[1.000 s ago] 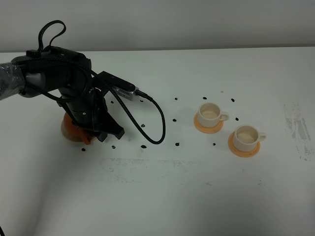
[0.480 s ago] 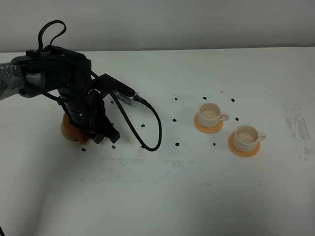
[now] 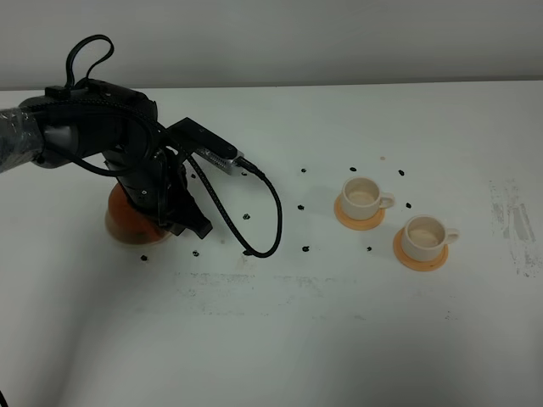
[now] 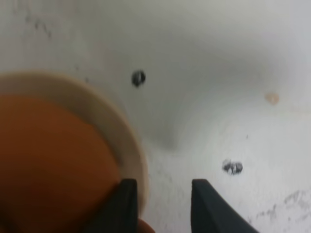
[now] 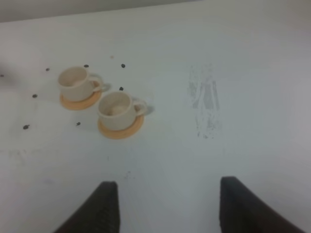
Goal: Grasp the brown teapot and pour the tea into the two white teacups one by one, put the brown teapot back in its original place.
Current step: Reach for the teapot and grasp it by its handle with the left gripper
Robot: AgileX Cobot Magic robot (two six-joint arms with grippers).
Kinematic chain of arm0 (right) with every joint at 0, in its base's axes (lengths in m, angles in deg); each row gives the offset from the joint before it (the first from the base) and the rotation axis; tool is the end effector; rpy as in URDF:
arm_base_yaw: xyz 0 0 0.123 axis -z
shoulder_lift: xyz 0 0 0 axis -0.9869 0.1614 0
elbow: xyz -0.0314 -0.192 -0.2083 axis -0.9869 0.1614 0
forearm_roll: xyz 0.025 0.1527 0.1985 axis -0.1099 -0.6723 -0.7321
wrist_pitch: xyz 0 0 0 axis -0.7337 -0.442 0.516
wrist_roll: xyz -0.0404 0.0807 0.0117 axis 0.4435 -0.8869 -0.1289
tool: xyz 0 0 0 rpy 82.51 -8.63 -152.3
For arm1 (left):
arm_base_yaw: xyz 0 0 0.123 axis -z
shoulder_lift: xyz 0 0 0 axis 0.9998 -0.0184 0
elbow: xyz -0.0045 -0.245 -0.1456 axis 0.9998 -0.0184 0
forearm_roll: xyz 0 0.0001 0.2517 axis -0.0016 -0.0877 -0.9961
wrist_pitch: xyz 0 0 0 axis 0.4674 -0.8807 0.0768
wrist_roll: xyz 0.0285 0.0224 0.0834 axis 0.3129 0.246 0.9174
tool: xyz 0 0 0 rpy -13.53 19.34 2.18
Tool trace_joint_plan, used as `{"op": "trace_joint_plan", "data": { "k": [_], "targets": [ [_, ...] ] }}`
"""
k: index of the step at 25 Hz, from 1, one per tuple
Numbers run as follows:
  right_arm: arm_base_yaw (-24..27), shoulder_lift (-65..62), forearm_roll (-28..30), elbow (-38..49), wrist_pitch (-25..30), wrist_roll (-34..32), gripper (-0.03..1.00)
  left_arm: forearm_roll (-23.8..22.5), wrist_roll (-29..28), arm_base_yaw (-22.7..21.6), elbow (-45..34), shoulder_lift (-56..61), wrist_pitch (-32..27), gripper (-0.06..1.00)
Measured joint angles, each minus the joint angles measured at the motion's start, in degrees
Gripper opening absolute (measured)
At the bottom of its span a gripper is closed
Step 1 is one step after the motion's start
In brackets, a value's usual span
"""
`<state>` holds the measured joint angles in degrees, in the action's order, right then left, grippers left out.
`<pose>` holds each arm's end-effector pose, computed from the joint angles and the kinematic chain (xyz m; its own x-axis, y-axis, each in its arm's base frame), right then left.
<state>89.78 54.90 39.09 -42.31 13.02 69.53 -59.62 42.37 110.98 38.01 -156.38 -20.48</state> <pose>-0.0065 0.0155 0.2798 -0.4662 0.1171 -0.8769 0.0389 0.9929 0.1120 0.3812 -0.1559 0.1473 -0.7244 0.6391 -0.2584 0.6457 0.7603 0.0704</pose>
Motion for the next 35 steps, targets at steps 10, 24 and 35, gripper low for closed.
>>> {"op": "trace_joint_plan", "data": {
  "k": [10,24,35],
  "targets": [
    [0.0,0.0,0.0,0.0,0.0,0.0,0.45,1.05,2.0,0.21,0.0,0.24,0.54,0.26],
    [0.0,0.0,0.0,0.0,0.0,0.0,0.44,10.87,10.34,4.05,0.0,0.15,5.47,0.26],
    [0.0,0.0,0.0,0.0,0.0,0.0,0.44,2.73,2.04,9.28,-9.58,15.5,12.01,0.26]
  ]
}}
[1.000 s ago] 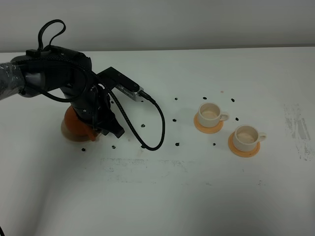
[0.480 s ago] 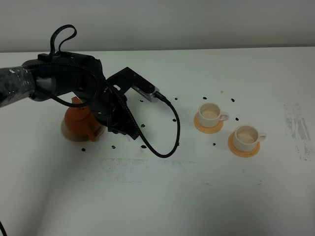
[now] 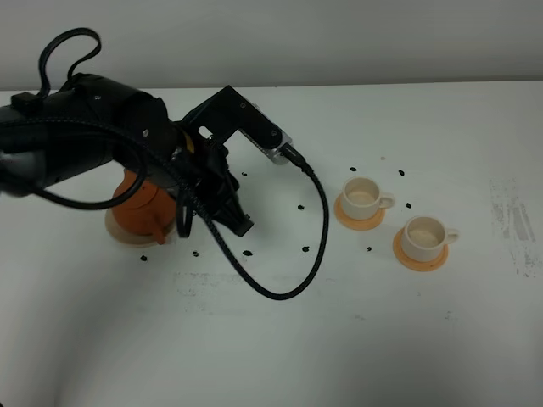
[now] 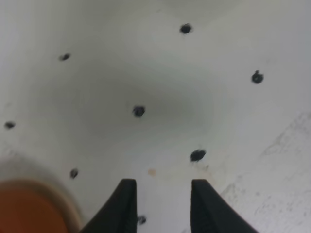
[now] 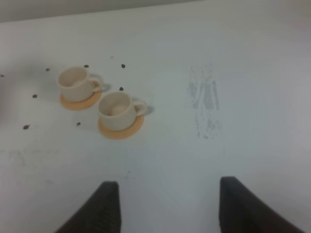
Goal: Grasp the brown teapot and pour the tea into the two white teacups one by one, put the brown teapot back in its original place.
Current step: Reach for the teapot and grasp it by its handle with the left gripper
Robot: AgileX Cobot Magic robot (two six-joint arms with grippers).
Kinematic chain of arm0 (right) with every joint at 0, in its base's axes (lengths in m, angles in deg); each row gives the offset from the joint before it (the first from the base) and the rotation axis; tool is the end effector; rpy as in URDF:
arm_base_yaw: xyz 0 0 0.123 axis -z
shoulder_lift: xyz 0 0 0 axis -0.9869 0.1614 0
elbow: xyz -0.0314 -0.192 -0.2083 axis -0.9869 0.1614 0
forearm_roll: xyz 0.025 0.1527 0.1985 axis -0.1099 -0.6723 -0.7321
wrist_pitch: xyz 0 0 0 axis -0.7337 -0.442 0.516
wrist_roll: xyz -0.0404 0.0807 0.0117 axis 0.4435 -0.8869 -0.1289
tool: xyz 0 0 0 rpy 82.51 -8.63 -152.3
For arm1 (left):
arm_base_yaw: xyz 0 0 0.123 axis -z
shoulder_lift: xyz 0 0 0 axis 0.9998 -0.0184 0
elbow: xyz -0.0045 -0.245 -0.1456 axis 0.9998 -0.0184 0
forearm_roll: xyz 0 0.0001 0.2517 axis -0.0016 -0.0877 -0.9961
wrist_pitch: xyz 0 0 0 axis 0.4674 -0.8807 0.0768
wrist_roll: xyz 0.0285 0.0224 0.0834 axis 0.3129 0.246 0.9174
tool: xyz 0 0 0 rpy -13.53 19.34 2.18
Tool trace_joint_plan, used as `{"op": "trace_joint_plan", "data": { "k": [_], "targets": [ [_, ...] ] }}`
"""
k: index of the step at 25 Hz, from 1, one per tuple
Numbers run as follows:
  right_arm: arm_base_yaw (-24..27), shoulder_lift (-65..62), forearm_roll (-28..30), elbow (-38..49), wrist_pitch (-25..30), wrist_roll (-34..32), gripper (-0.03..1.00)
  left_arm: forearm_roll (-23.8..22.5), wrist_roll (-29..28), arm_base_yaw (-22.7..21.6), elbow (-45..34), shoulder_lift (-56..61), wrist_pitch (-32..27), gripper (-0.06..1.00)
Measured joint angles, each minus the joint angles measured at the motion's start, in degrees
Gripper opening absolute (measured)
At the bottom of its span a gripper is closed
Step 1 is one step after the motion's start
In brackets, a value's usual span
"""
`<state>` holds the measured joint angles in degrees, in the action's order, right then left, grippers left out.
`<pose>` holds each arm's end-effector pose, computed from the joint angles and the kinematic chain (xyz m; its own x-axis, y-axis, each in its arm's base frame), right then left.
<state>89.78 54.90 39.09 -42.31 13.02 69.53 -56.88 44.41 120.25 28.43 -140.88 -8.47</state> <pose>-0.0065 0.0155 0.2798 -0.4662 0.1171 -0.8769 0.0389 0.9929 0.1120 0.3238 -0.2007 0.2185 -0.5098 0.6748 -0.5336 0.7316 0.6664 0.1439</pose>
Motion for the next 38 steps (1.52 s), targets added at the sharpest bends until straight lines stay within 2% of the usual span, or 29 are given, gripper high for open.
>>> {"op": "trace_joint_plan", "data": {
  "k": [3,8,11,17,24,38],
  "targets": [
    [0.0,0.0,0.0,0.0,0.0,0.0,0.44,-1.41,-5.52,-0.4,-7.14,2.74,5.88,0.26],
    [0.0,0.0,0.0,0.0,0.0,0.0,0.44,-1.24,-14.14,-1.92,-16.86,2.61,17.73,0.26],
    [0.0,0.0,0.0,0.0,0.0,0.0,0.44,0.52,-16.13,-2.99,-20.73,1.61,24.37,0.26],
    [0.0,0.0,0.0,0.0,0.0,0.0,0.44,3.31,-16.58,-5.85,-23.52,-1.86,33.07,0.26],
    [0.0,0.0,0.0,0.0,0.0,0.0,0.44,5.64,-16.57,-6.22,-24.04,-3.24,33.91,0.26],
    [0.0,0.0,0.0,0.0,0.0,0.0,0.44,4.54,-14.59,-9.05,-24.1,-3.29,31.16,0.26]
  ]
}}
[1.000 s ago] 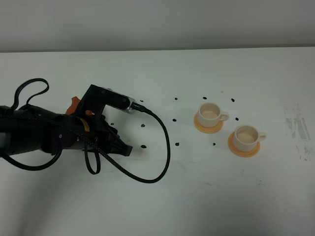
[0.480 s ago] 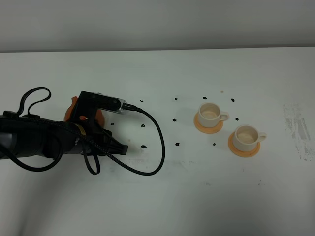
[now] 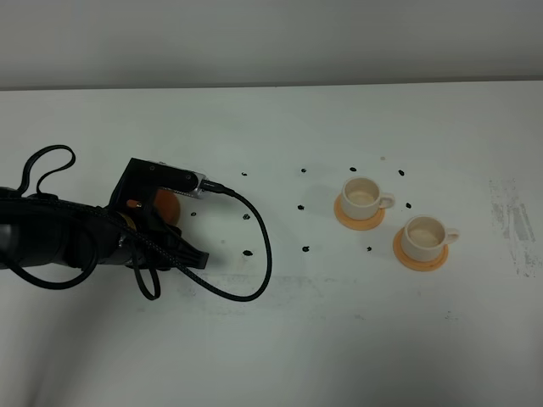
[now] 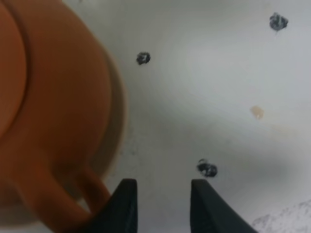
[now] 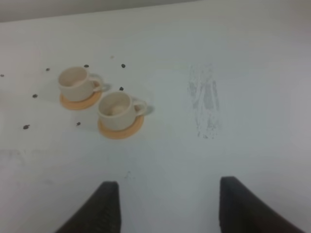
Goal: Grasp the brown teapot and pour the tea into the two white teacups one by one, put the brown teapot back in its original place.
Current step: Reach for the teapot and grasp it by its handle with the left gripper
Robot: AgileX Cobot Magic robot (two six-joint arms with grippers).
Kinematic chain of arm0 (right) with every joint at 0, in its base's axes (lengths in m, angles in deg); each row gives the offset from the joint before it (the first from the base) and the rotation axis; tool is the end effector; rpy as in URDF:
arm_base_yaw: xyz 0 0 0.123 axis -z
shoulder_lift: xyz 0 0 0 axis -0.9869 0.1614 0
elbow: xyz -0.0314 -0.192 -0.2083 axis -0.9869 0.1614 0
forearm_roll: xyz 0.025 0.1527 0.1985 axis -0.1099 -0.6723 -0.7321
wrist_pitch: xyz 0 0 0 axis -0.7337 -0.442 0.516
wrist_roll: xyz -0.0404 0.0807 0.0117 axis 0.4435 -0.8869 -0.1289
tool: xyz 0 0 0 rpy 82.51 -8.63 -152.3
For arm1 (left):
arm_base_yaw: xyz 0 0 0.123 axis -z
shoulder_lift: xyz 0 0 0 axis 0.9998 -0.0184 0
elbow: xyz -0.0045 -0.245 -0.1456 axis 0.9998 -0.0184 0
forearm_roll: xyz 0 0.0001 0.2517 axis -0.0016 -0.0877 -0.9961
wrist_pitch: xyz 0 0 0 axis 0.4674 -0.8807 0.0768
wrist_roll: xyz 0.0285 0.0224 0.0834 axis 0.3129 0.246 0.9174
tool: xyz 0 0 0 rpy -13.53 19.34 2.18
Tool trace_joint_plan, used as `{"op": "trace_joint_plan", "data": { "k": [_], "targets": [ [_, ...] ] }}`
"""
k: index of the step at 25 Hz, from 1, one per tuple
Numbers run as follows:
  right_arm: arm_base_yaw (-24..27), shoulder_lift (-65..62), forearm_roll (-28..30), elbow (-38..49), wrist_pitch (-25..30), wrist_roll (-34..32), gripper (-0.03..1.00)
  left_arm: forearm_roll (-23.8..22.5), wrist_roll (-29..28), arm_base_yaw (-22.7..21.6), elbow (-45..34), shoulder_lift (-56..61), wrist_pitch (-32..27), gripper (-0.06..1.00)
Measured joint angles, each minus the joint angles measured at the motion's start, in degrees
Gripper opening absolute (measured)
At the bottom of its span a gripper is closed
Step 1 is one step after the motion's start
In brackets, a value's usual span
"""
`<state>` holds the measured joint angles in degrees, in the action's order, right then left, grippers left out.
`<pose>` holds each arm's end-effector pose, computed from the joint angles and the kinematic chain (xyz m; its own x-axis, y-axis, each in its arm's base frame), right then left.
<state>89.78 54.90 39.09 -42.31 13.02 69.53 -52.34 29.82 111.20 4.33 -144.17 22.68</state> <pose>-0.0065 0.0155 0.2798 -0.4662 0.1171 -0.8769 0.0389 0.9929 0.1120 0.3061 -0.1247 0.1196 -0.7470 0.2778 -0.6040 0.3565 0.9342 -0.0112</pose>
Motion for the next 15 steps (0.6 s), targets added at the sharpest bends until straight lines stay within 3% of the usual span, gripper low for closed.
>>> {"op": "trace_joint_plan", "data": {
  "k": [15],
  "targets": [
    [0.0,0.0,0.0,0.0,0.0,0.0,0.44,-0.17,3.92,-0.23,0.0,0.11,-2.06,0.26]
  ]
}}
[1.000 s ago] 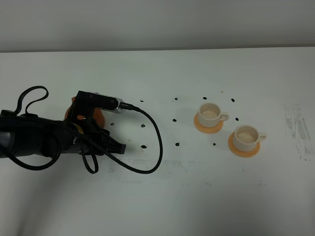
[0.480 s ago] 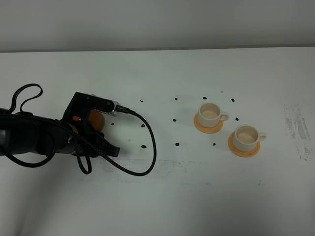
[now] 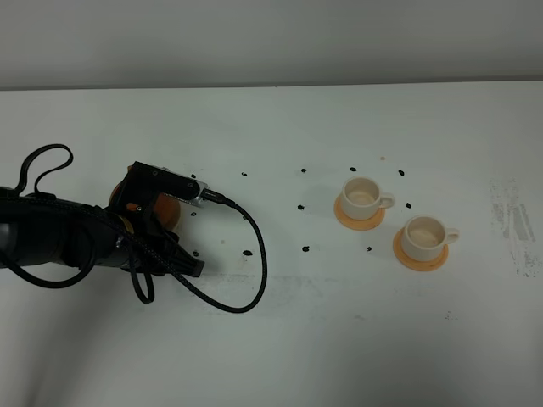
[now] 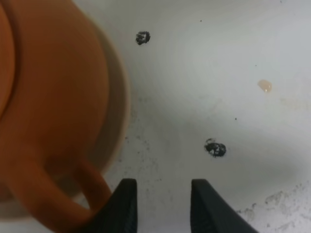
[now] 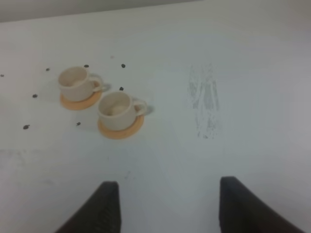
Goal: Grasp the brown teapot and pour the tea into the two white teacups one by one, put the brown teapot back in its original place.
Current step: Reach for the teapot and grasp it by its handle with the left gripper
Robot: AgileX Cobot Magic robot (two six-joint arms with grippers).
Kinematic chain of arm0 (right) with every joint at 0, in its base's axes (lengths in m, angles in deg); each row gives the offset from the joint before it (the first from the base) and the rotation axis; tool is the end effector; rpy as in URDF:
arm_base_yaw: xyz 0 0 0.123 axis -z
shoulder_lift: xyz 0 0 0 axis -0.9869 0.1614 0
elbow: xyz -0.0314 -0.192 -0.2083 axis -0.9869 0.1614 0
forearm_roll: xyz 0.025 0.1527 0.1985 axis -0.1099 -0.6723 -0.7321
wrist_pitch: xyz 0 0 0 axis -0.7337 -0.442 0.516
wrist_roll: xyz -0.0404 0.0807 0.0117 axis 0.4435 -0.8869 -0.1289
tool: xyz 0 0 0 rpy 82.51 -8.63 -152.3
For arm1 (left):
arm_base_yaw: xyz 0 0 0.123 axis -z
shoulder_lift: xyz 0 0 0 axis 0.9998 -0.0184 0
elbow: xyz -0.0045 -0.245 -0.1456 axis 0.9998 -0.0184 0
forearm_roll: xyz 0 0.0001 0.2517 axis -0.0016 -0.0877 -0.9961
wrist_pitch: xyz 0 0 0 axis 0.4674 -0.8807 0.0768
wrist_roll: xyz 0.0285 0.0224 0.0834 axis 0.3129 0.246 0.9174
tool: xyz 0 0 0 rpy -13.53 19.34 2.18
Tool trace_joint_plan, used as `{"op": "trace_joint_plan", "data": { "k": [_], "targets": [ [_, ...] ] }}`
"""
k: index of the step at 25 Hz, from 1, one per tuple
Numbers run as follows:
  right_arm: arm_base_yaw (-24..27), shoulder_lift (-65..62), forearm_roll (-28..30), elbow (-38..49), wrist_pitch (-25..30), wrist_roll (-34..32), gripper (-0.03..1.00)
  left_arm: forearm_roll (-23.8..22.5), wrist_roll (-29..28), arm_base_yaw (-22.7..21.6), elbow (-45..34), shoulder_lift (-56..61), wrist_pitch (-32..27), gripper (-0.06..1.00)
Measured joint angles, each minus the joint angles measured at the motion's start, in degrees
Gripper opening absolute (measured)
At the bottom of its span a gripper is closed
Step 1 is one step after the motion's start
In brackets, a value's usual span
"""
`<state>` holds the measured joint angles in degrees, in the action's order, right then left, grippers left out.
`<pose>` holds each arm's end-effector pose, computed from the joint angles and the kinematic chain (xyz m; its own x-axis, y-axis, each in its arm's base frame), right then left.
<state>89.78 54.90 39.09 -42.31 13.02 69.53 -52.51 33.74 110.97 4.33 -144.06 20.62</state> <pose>-0.0065 0.0155 0.2798 -0.4662 0.1171 -0.8769 0.0389 0.9929 0.1120 0.3040 -0.1230 0.1183 -0.7393 0.3481 -0.5764 0.4090 0.9121 0.0262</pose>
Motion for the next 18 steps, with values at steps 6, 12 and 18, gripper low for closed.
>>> {"op": "trace_joint_plan", "data": {
  "k": [6,12,18],
  "targets": [
    [0.0,0.0,0.0,0.0,0.0,0.0,0.44,-0.64,0.11,-1.87,0.0,0.06,-1.09,0.26],
    [0.0,0.0,0.0,0.0,0.0,0.0,0.44,-1.3,0.16,-3.43,0.0,0.06,-1.09,0.26],
    [0.0,0.0,0.0,0.0,0.0,0.0,0.44,-2.48,0.16,-4.61,0.0,0.11,-1.83,0.26]
  ]
}}
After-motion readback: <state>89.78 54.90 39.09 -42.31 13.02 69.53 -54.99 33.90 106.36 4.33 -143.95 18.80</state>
